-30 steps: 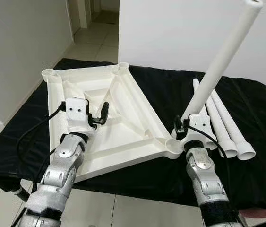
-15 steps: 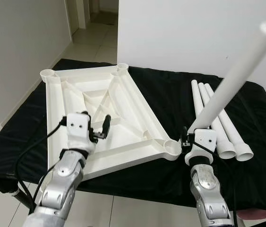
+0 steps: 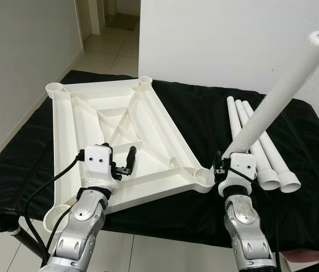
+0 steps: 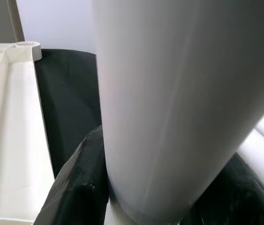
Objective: Building children table
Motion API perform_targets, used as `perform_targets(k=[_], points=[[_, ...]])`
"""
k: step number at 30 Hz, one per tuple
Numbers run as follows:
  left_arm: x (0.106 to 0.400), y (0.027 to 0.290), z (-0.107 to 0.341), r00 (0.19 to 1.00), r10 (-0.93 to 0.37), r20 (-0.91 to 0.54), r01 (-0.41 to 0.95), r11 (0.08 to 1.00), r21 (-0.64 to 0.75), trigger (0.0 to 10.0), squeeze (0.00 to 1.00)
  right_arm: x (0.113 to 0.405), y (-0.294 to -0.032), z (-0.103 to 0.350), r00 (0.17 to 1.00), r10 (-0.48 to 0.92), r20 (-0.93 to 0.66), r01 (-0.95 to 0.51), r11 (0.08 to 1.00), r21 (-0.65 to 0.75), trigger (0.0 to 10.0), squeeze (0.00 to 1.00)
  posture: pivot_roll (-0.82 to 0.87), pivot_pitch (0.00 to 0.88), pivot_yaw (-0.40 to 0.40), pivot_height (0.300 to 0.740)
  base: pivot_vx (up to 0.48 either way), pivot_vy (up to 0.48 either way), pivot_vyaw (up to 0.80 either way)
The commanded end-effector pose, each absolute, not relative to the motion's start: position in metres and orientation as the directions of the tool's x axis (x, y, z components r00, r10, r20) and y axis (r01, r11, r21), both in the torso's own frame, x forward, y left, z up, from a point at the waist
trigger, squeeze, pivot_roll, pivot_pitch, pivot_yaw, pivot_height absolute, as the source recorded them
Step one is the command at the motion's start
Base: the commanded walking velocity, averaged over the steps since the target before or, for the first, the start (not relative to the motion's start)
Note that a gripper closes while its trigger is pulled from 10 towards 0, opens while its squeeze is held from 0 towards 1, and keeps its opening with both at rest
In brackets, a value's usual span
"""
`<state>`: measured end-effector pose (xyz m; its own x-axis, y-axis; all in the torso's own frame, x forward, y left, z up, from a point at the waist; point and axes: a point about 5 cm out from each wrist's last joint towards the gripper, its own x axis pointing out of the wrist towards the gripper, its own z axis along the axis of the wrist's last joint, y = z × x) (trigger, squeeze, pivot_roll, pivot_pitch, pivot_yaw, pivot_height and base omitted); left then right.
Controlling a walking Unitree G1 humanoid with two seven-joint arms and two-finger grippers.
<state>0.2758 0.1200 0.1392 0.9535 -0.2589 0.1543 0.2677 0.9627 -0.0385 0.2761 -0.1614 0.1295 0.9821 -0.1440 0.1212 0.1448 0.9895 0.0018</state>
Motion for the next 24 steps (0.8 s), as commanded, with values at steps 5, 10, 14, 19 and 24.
perform_targets(k=[5, 10, 14, 19, 24], points=[[0.28, 0.121, 0.14, 0.965, -0.23, 0.126, 0.239, 0.969, -0.064, 10.0, 0.0, 0.272, -0.163, 0.117, 0.986, -0.153, 0.06, 0.151, 0.988, 0.04, 10.0, 0.0, 0.0, 0.0, -0.045, 0.74, 0.0, 0.0, 0.0], [0.283, 0.124, 0.143, 0.968, -0.229, 0.108, 0.238, 0.968, -0.078, 10.0, 0.0, 0.269, -0.158, 0.116, 0.988, -0.147, 0.052, 0.145, 0.988, 0.044, 10.0, 0.0, 0.0, 0.0, -0.039, 0.74, 0.0, 0.0, 0.0], [0.282, 0.125, 0.144, 0.965, -0.232, 0.12, 0.242, 0.968, -0.071, 10.0, 0.0, 0.268, -0.159, 0.114, 0.986, -0.16, 0.055, 0.159, 0.987, 0.035, 10.0, 0.0, 0.0, 0.0, -0.043, 0.74, 0.0, 0.0, 0.0], [0.282, 0.124, 0.144, 0.965, -0.231, 0.124, 0.241, 0.968, -0.072, 10.0, 0.0, 0.268, -0.159, 0.113, 0.986, -0.161, 0.047, 0.159, 0.987, 0.032, 10.0, 0.0, 0.0, 0.0, -0.046, 0.74, 0.0, 0.0, 0.0], [0.279, 0.122, 0.145, 0.959, -0.243, 0.144, 0.25, 0.968, -0.033, 10.0, 0.0, 0.269, -0.159, 0.112, 0.986, -0.163, 0.04, 0.162, 0.987, 0.025, 10.0, 0.0, 0.0, 0.0, -0.051, 0.74, 0.0, 0.0, 0.0]])
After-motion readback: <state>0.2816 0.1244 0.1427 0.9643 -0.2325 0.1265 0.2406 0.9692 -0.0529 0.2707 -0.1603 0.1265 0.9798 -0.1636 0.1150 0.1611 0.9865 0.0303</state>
